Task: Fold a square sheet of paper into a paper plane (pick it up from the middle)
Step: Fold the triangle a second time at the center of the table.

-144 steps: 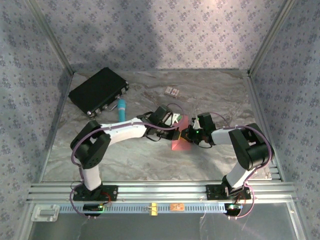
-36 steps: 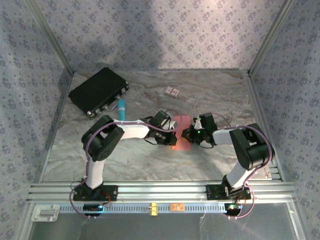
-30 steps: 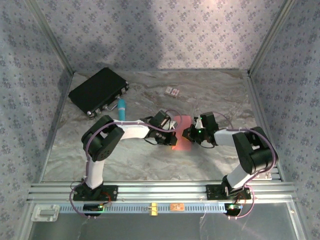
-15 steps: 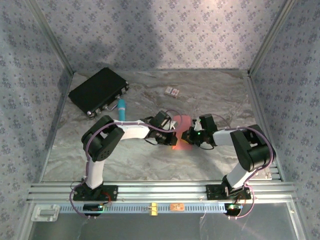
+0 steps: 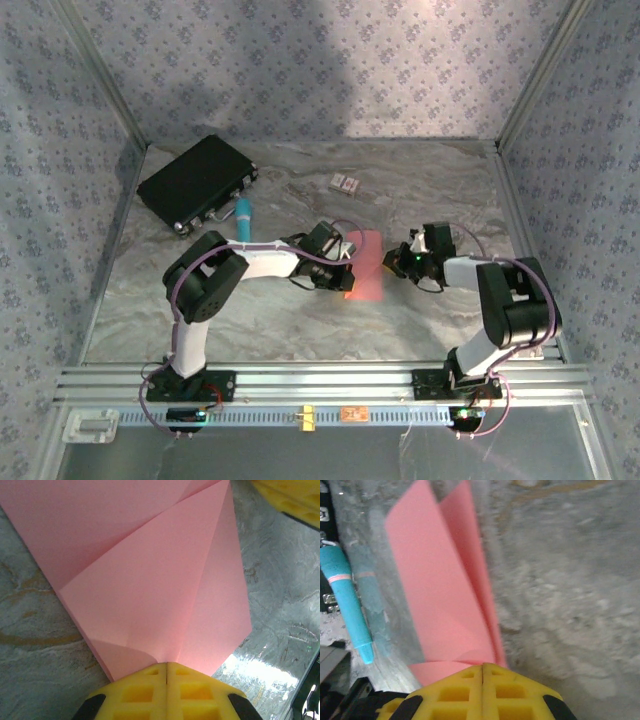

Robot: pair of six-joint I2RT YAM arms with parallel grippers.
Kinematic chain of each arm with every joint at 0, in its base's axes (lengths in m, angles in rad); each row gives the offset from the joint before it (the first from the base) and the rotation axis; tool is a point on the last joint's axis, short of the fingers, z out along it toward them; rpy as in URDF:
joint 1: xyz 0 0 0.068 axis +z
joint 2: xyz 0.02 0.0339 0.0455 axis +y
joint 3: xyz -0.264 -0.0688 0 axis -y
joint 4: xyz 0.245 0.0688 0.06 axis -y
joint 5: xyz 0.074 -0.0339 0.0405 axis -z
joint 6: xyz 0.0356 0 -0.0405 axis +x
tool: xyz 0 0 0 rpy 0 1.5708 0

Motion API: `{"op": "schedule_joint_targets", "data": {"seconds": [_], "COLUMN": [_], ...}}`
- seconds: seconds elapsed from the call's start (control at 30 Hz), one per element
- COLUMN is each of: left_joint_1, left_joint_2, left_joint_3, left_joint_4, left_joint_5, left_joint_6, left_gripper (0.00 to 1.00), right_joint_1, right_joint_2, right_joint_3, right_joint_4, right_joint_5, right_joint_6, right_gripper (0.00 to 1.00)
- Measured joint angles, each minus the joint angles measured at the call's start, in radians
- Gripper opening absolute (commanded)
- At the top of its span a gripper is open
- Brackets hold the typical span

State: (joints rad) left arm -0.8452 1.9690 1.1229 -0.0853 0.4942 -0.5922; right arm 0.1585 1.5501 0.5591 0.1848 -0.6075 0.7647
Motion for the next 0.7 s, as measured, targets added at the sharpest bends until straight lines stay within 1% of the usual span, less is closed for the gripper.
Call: {"op": "schedule_joint_targets", "data": {"seconds": [0.13,0.27,0.4,0.43,0.63,0.7], "left_joint_1": [0.000,0.000,0.000,0.000,-0.002,-0.005], "left_joint_2": [0.000,0.000,0.000,0.000,0.000,0.000], "left_joint_3": [0.000,0.000,0.000,0.000,0.008,0.017], "left_joint_4": [0.000,0.000,0.000,0.001,-0.010,-0.028], "left_joint_5": [0.000,0.000,0.001,0.003,0.005,0.004], "left_joint_6": [0.000,0.000,0.000,0.000,0.000,0.000], "left_gripper": [0.00,0.00,0.00,0.00,0.00,0.02], "right_joint_1": [0.056,0.093,0.062,0.050,0.045,0.045], "right_joint_2": [-0.018,0.018,0.068,0.076,0.080,0.080], "right_joint_3": [0.010,0.016,0.013,0.011,0.010,0.010], "right_joint_4": [0.000,-0.002,0.002,0.010,0.020,0.020], "right_joint_5": [0.000,0.002,0.016,-0.002,-0.014,-0.014], "right_joint_6": [-0.003,-0.006,-0.006,-0.005,-0.006,-0.007], "right_gripper": [0.02,0.01,0.00,0.00,0.00,0.00]}}
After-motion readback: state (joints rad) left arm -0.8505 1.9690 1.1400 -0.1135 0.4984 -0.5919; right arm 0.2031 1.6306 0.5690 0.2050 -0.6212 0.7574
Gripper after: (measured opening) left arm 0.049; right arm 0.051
